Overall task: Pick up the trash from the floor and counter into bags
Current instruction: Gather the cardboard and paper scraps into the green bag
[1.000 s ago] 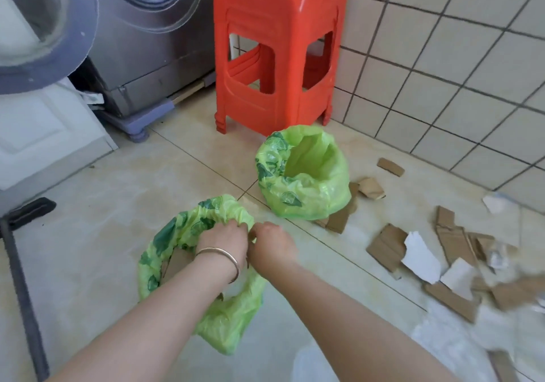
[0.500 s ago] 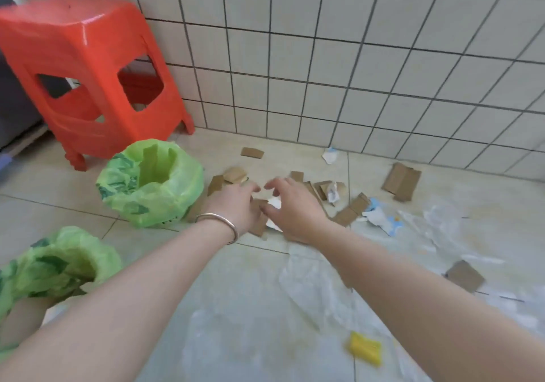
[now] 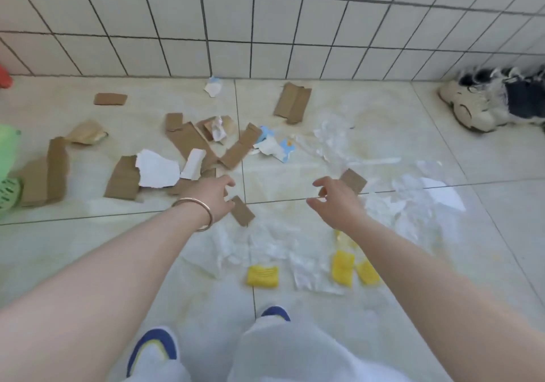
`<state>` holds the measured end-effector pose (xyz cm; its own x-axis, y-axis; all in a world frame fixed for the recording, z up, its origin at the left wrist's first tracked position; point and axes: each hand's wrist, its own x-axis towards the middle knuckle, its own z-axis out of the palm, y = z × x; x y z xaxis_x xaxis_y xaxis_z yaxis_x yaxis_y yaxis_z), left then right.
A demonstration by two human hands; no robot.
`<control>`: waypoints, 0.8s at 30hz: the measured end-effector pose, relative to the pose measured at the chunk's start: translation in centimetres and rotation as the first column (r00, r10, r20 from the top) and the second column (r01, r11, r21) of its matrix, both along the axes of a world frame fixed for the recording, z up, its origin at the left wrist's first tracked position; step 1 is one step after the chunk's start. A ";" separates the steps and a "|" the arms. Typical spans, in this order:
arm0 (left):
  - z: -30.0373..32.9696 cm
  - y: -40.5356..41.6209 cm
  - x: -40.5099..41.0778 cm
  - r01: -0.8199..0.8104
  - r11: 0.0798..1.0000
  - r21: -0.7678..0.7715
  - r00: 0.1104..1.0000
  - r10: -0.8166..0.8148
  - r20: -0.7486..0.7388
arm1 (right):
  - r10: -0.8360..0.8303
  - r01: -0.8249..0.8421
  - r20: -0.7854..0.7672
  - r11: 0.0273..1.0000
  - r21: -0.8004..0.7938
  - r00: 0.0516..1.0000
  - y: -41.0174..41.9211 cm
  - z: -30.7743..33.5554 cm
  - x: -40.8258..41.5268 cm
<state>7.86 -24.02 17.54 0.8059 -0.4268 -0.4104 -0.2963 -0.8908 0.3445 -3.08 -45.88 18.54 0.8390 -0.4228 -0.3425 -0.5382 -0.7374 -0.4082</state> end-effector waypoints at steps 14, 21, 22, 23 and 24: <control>-13.3 -4.7 3.9 0.290 0.919 0.268 0.956 -0.292 -0.035 | -0.258 0.278 -0.262 0.960 0.041 0.930 -5.7 -13.6 -1.7; -18.2 -6.0 4.7 0.415 0.828 0.377 0.893 -0.450 0.007 | -0.510 0.521 -0.168 0.853 0.029 0.844 -10.1 -16.9 1.8; -18.8 -6.0 4.8 0.416 0.831 0.370 0.892 -0.451 0.011 | -0.542 0.551 -0.146 0.834 0.028 0.828 -10.7 -17.2 2.5; -19.2 -6.0 5.1 0.414 0.839 0.353 0.894 -0.447 0.013 | -0.574 0.580 -0.118 0.814 0.023 0.810 -11.3 -17.6 3.2; -19.5 -6.0 5.5 0.412 0.850 0.329 0.897 -0.441 0.014 | -0.607 0.610 -0.090 0.792 0.014 0.790 -11.9 -17.9 3.9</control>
<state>13.39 -30.07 -1.94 0.6116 -0.5994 -0.5164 -0.6874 -0.7257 0.0283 0.81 -57.74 0.59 0.3829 -0.8218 -0.4220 -0.9007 -0.2306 -0.3682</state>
